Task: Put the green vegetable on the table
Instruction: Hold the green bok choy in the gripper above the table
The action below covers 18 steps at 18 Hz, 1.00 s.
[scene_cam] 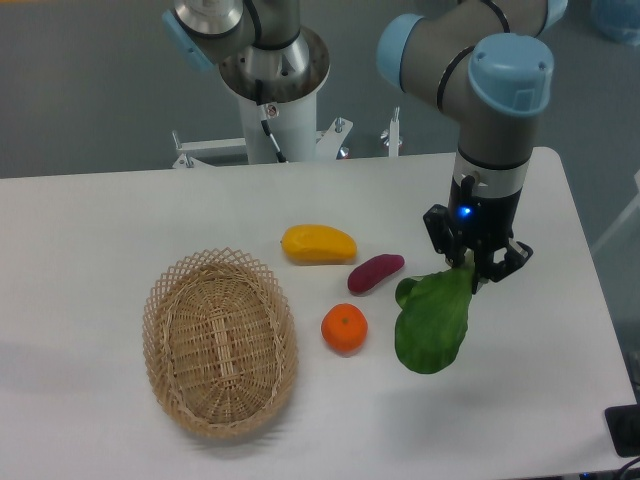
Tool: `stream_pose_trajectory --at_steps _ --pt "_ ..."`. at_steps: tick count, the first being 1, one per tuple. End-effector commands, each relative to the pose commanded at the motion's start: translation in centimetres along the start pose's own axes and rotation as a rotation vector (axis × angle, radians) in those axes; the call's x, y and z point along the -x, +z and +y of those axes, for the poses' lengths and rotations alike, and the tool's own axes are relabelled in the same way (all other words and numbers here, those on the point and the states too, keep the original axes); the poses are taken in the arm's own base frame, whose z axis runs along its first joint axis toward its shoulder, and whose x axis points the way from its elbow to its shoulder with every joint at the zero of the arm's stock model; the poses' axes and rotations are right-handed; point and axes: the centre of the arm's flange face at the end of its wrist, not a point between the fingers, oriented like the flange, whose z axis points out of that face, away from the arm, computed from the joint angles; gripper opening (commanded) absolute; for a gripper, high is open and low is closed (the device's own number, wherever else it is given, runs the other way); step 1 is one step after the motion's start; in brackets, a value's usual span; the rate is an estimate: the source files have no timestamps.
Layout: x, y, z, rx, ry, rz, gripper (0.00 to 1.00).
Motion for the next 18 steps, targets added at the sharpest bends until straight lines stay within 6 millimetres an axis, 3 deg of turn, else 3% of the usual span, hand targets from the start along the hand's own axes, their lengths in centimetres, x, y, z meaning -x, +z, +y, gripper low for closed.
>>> stream_pose_trajectory --at_steps 13,18 --pt "-0.5 1.1 0.0 0.003 0.000 -0.001 0.34" --pt "-1.0 3.8 -0.4 -0.010 0.007 -0.049 0.34"
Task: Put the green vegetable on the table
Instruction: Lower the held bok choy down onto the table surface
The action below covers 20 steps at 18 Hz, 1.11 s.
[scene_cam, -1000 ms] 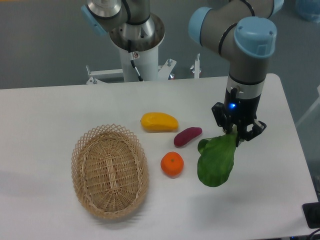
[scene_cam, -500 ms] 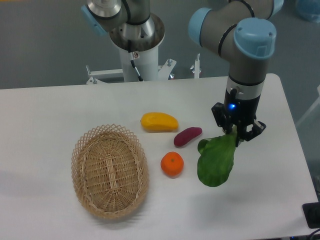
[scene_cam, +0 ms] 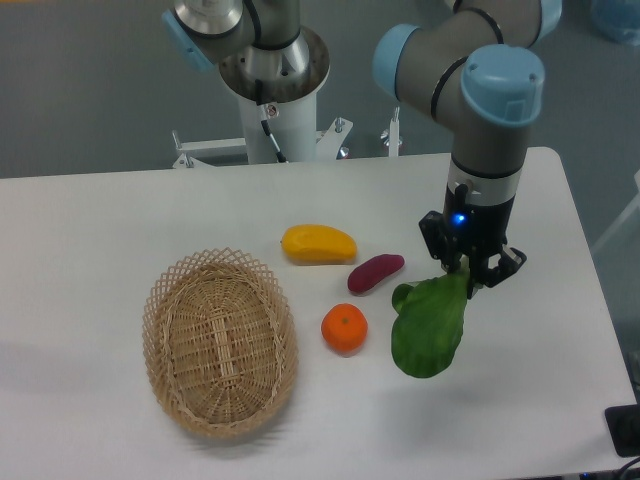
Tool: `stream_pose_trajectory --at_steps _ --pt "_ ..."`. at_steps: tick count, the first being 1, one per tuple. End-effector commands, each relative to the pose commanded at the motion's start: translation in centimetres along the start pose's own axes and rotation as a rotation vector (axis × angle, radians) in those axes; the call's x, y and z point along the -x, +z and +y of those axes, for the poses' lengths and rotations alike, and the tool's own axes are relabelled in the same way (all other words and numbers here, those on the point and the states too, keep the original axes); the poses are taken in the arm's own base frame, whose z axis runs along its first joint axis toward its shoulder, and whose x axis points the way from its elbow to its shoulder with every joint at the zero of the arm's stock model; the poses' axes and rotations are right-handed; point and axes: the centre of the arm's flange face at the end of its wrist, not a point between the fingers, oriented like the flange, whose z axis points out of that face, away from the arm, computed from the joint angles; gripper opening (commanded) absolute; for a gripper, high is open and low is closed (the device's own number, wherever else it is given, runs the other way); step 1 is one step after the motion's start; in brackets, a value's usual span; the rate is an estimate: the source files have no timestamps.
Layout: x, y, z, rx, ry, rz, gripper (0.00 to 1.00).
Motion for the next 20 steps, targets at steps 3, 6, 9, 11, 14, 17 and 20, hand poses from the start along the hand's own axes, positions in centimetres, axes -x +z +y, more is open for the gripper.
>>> stream_pose_trajectory --at_steps 3,6,9,11,14,17,20 --pt "0.1 2.6 -0.3 -0.008 0.016 -0.039 0.34" --pt "0.7 5.7 -0.6 -0.015 0.027 -0.060 0.34" --pt "1.2 8.7 -0.6 -0.020 0.039 -0.075 0.34" --pt "1.8 10.4 -0.4 -0.007 0.045 -0.069 0.34" --pt "1.9 13.6 0.0 0.003 0.042 -0.037 0.34" --pt "1.0 14.8 0.5 0.017 0.040 -0.011 0.34" --pt "-0.1 15.7 1.1 0.027 0.100 0.017 0.34"
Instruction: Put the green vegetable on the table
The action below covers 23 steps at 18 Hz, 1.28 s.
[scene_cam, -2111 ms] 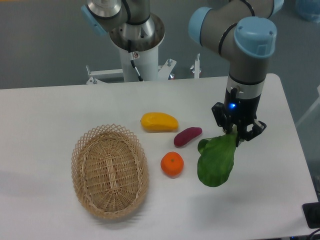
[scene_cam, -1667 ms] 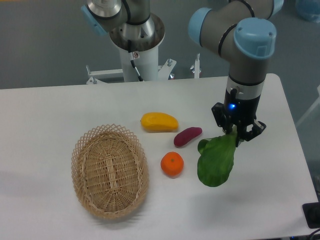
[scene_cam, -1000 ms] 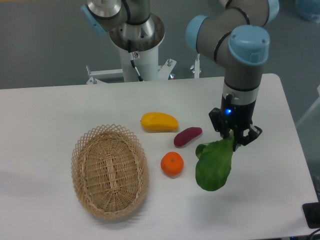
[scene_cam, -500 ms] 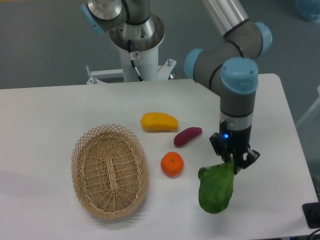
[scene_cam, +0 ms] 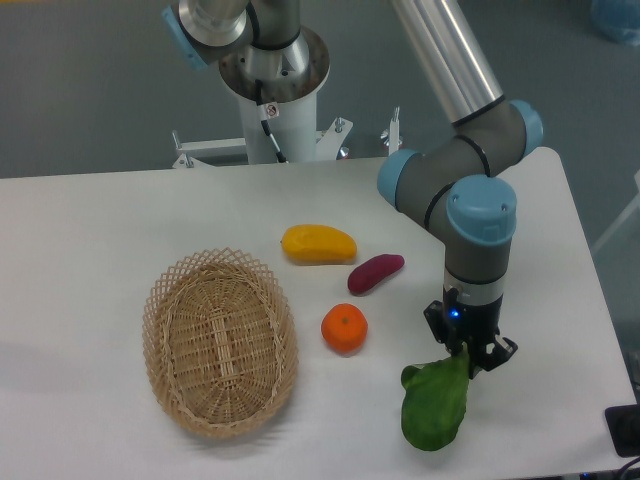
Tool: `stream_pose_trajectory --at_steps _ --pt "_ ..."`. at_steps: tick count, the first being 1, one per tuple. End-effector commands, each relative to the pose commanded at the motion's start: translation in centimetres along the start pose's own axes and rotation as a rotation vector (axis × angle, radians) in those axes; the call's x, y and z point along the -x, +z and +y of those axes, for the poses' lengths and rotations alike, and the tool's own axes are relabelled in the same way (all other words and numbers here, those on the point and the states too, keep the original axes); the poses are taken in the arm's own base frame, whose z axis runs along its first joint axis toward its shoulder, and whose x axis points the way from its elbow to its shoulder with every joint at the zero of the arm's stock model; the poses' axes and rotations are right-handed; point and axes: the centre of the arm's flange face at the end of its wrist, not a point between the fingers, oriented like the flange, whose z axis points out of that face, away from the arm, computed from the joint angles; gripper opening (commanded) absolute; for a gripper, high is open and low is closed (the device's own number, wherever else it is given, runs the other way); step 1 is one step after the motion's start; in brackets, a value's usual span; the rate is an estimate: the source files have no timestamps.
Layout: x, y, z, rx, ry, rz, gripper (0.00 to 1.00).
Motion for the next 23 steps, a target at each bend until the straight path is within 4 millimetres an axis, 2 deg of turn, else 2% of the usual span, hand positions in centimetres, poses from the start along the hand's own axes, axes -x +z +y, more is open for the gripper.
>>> stream_pose_trajectory --at_steps 5,6,8,13,15,17,19,23 --pt "-0.1 0.1 0.1 0.004 0.008 0.003 0.42" --pt "0.0 0.0 0.0 0.003 0.008 0.001 0.47" --pt "0.5 -0.3 -0.1 0.003 0.009 -0.010 1.00" --pt "0.7 -1.1 -0.2 0.001 0.001 -0.022 1.00" --pt "1.3 -2.1 -0.3 0.013 0.000 -0.042 1.00" --pt "2.6 -4.5 -0.5 0.067 -0.007 -0.089 1.00" --pt "2.6 -6.4 -2.4 0.091 0.019 -0.086 1.00" --pt "2.5 -12.0 -3.3 0.101 0.021 -0.038 1.00"
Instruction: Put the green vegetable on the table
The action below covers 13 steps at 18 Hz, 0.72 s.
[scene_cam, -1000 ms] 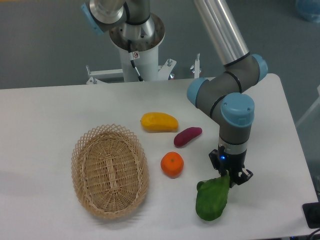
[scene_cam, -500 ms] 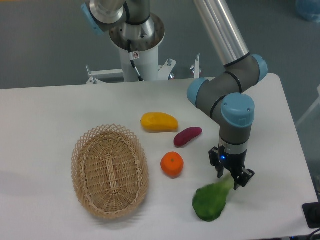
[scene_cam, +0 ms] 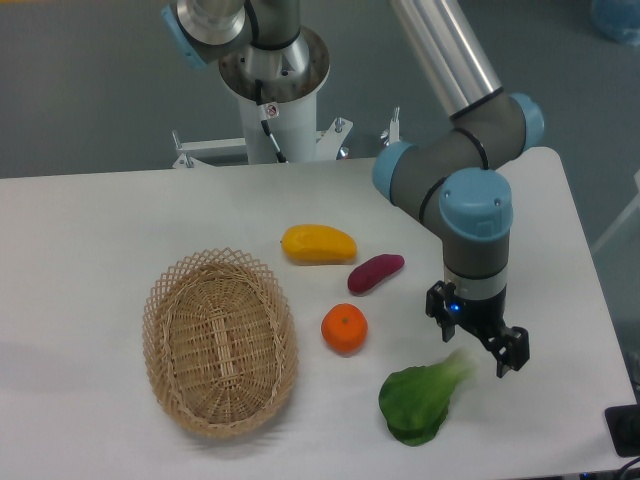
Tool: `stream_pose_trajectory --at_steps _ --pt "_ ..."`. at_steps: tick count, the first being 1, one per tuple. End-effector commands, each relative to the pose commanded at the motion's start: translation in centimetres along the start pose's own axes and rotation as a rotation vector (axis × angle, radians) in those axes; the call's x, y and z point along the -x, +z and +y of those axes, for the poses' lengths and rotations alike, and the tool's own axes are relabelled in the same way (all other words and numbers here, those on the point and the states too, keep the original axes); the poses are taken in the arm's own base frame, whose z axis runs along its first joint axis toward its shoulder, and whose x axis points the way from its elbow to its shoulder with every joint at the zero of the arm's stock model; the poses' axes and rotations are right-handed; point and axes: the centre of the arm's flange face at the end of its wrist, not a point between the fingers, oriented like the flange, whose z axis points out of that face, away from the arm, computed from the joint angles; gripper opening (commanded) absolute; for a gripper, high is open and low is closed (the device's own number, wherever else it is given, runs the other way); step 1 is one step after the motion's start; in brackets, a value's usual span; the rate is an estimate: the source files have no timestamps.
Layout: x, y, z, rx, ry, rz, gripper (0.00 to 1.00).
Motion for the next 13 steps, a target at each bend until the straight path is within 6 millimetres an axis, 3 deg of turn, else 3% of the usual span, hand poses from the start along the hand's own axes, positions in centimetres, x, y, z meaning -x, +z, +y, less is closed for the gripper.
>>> stream_pose_trajectory --at_steps 6,9,11,13 --pt "0.0 -8.6 0.8 0.004 0.002 0.079 1.00" --pt "0.7 -8.9 4.1 -0.019 -0.015 0.098 1.00" --pt "0.8 -10.7 6.2 -0.061 0.007 0.083 1.00" --pt "1.0 -10.7 8.0 -0.065 0.006 0.106 1.00"
